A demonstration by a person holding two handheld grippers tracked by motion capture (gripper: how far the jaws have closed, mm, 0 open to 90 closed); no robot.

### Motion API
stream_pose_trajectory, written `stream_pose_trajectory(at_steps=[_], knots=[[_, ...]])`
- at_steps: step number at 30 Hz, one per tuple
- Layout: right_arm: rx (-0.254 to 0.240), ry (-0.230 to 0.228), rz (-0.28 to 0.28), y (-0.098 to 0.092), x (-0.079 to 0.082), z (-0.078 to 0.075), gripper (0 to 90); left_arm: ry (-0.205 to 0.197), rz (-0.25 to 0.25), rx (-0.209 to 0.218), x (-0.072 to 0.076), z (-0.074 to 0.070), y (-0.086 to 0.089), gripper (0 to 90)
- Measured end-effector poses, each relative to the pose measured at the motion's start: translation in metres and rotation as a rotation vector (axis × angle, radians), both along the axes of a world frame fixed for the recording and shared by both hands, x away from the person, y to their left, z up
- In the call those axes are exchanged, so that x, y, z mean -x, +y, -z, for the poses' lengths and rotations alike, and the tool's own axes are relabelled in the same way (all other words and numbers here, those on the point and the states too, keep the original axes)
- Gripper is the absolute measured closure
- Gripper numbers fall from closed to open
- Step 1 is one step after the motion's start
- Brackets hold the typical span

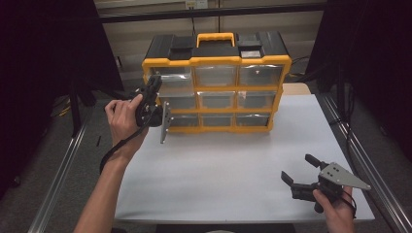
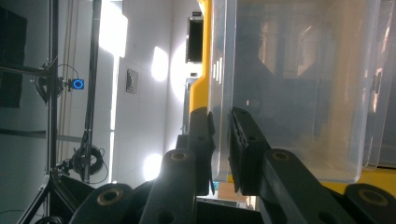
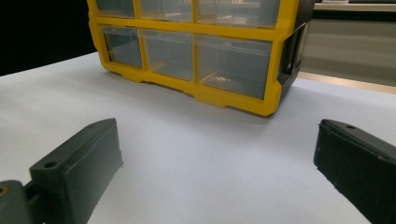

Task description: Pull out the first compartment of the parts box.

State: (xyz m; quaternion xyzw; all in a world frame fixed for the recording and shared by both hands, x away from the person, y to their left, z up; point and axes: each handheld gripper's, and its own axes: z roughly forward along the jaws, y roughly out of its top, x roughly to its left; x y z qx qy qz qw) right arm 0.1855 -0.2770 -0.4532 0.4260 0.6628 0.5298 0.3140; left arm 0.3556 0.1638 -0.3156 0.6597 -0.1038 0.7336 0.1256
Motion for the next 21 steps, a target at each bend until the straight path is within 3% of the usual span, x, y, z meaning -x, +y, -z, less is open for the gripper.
stream_pose_trajectory(at_steps=[6,18,21], knots=[[-0.004,-0.002,0.003,0.000,0.000,0.000,0.2,-0.015,0.008,-0.018,0.003,0.001,0.000,80.2],[-0.002,-0.002,0.000,0.000,0.000,0.000,0.2,-0.012,0.018,0.013,0.008,0.003,0.004,79.9],[-0.004,-0.001,0.001,0.000,0.000,0.000,0.2,-0.027,0.018,0.007,0.011,0.002,0.004,80.1]])
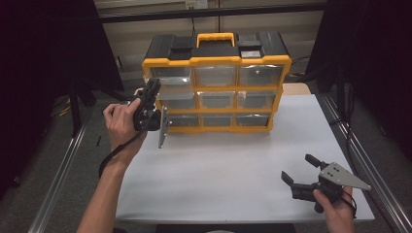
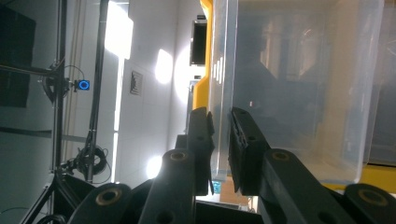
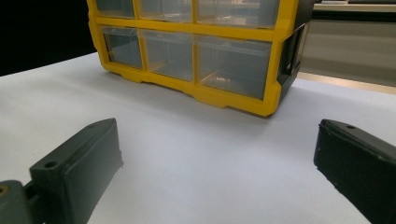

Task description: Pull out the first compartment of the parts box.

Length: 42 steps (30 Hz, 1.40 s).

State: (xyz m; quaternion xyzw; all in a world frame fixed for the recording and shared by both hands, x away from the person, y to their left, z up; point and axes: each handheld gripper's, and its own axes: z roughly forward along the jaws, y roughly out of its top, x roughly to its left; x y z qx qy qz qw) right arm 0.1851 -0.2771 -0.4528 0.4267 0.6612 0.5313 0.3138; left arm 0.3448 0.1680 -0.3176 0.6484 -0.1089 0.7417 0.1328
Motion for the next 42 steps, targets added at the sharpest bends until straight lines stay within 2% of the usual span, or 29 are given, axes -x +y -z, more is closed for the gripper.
stream_pose_trajectory(at_steps=[5,13,19,24,25,26,29,30,34,37,39,42], knots=[[-0.001,-0.004,0.001,0.000,0.000,0.000,0.2,-0.009,0.010,0.013,0.003,0.002,0.000,80.2],[-0.002,0.001,0.000,0.000,0.000,0.000,0.2,-0.025,0.006,-0.007,0.007,0.003,0.000,80.3],[-0.001,-0.002,0.001,0.000,0.000,0.000,0.2,-0.008,-0.007,-0.002,0.010,0.000,-0.001,80.4],[0.003,-0.001,0.001,0.000,-0.001,0.000,0.2,-0.017,-0.005,-0.007,0.013,0.001,-0.001,80.5],[0.002,-0.001,-0.002,0.000,-0.001,0.000,0.2,-0.021,0.010,-0.003,0.013,0.001,-0.001,80.5],[0.004,-0.001,-0.003,0.000,0.000,0.000,0.2,-0.024,0.003,-0.015,0.014,0.001,-0.001,80.5],[0.003,-0.002,-0.001,0.000,-0.001,0.000,0.2,-0.026,0.009,-0.012,0.015,0.001,-0.001,80.5],[0.003,-0.002,0.003,0.000,-0.001,0.000,0.2,-0.013,0.005,-0.005,0.016,0.002,-0.001,80.5],[-0.001,-0.001,0.001,0.000,0.000,0.000,0.2,-0.025,0.003,-0.015,0.018,0.001,-0.001,80.5],[-0.001,-0.002,0.001,0.000,0.000,0.000,0.2,-0.017,0.004,-0.012,0.020,0.001,-0.001,80.5],[-0.001,-0.002,0.000,0.000,0.000,0.000,0.2,-0.025,0.018,-0.008,0.020,0.001,-0.001,80.5],[0.000,-0.002,0.000,0.000,0.000,0.000,0.2,-0.018,-0.004,-0.014,0.025,-0.001,-0.001,80.5]])
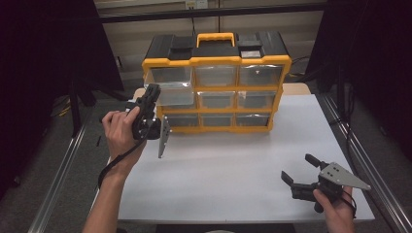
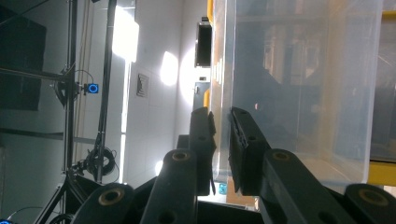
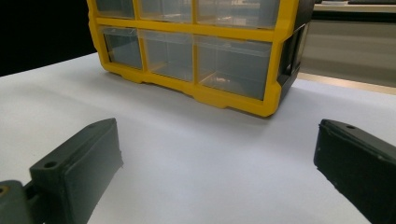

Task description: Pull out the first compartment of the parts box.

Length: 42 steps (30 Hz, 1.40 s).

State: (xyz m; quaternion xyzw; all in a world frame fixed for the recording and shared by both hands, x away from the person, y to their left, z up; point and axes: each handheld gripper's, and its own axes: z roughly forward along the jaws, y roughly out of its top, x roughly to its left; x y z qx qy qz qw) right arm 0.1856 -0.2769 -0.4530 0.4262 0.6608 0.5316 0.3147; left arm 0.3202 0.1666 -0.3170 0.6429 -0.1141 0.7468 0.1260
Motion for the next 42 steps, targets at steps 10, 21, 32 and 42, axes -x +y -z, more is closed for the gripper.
stream_pose_trajectory(at_steps=[10,21,32,42], knots=[[0.000,0.002,-0.006,0.000,0.000,0.000,0.2,-0.008,-0.002,-0.006,0.005,-0.001,0.000,80.7],[0.003,0.001,-0.009,0.000,0.000,0.000,0.2,-0.014,0.004,-0.023,0.013,-0.003,0.000,80.9],[-0.001,0.001,-0.014,0.003,0.000,0.000,0.2,-0.015,-0.012,-0.050,0.012,0.001,0.004,80.6],[-0.004,0.005,-0.019,0.001,-0.001,0.002,0.2,-0.015,-0.004,-0.055,0.012,0.001,-0.001,80.5]])
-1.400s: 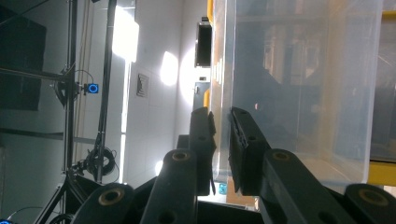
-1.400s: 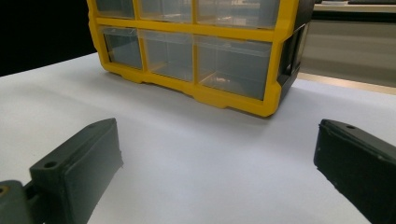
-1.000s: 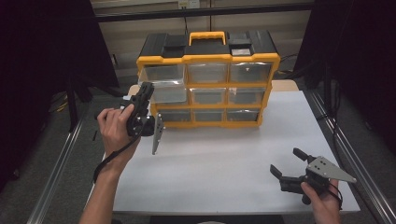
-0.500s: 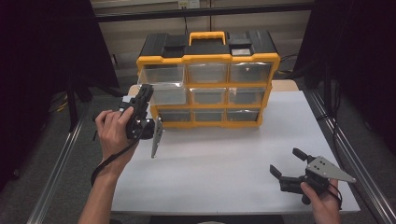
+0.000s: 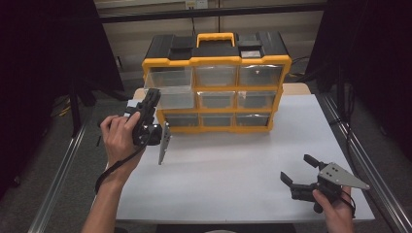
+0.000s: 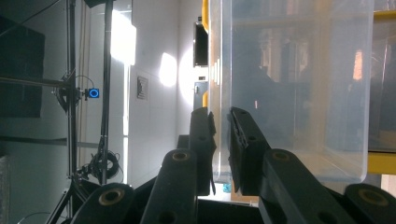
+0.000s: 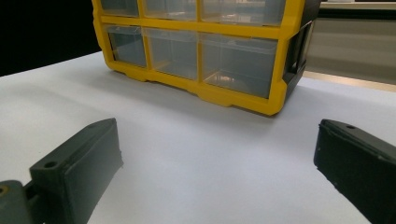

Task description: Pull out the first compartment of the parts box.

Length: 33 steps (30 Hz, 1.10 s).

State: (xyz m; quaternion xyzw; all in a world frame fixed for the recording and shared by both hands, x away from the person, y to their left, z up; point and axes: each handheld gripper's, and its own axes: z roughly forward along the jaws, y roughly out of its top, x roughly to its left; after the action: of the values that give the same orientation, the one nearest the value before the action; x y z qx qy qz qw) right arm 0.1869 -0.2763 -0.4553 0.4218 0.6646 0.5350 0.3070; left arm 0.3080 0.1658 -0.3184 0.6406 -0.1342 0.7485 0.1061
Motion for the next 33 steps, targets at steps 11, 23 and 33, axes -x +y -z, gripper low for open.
stream_pose_trajectory(at_steps=[11,23,33], knots=[[-0.009,0.007,-0.006,0.000,-0.001,0.001,0.2,0.006,0.018,0.002,0.000,0.001,-0.001,80.0],[0.003,0.000,0.001,0.001,-0.001,-0.001,0.2,0.036,0.003,0.104,0.000,0.002,0.001,55.0],[0.007,0.005,0.000,0.002,-0.002,-0.001,0.2,0.149,0.008,0.416,-0.004,-0.002,0.011,25.1]])
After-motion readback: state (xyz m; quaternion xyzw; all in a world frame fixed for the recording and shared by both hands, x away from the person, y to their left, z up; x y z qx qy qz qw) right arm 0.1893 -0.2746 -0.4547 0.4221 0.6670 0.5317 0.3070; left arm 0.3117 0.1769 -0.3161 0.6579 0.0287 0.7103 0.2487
